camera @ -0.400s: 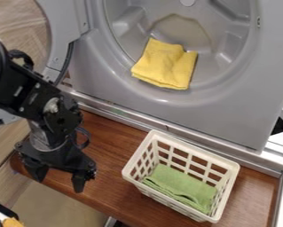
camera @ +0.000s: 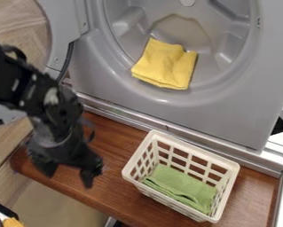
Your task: Move the green cloth to the bottom left side of the table
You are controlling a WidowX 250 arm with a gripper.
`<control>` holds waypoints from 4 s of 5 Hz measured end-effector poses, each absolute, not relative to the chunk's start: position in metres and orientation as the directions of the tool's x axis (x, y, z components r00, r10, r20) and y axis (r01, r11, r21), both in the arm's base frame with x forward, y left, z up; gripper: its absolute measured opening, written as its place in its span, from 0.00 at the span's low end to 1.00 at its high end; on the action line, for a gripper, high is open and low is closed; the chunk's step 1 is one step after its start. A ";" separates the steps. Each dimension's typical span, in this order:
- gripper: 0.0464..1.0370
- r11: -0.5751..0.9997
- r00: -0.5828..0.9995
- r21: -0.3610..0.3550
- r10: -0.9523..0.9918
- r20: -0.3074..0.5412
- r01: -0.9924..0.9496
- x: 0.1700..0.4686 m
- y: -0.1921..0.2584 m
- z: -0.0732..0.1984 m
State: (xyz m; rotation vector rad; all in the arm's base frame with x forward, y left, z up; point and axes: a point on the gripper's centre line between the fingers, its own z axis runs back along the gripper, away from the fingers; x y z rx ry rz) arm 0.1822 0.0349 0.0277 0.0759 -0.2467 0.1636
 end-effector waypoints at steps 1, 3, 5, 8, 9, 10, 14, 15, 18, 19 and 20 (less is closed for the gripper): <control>0.96 0.991 0.943 0.022 0.120 0.309 -0.133 0.196 0.020 0.043; 0.96 1.000 0.929 0.008 -0.031 0.370 0.030 0.246 -0.042 0.043; 0.96 0.997 0.941 -0.053 -0.028 0.338 0.049 0.275 -0.074 0.004; 0.96 0.995 0.978 0.039 -0.093 0.186 0.087 0.292 -0.092 -0.051; 0.96 0.993 0.985 0.055 -0.107 0.135 0.100 0.289 -0.095 -0.065; 0.96 0.994 0.988 0.055 -0.104 0.118 0.098 0.286 -0.095 -0.071; 0.15 0.991 0.984 0.057 -0.128 0.127 0.122 0.286 -0.095 -0.074; 0.05 0.989 0.977 0.052 -0.143 0.159 0.137 0.288 -0.095 -0.059; 0.04 0.995 0.969 0.064 -0.091 0.230 0.078 0.292 -0.090 0.011; 0.04 0.995 0.962 0.060 -0.093 0.257 0.080 0.292 -0.089 0.036; 0.04 0.993 0.967 0.106 -0.083 0.239 0.059 0.290 -0.081 0.057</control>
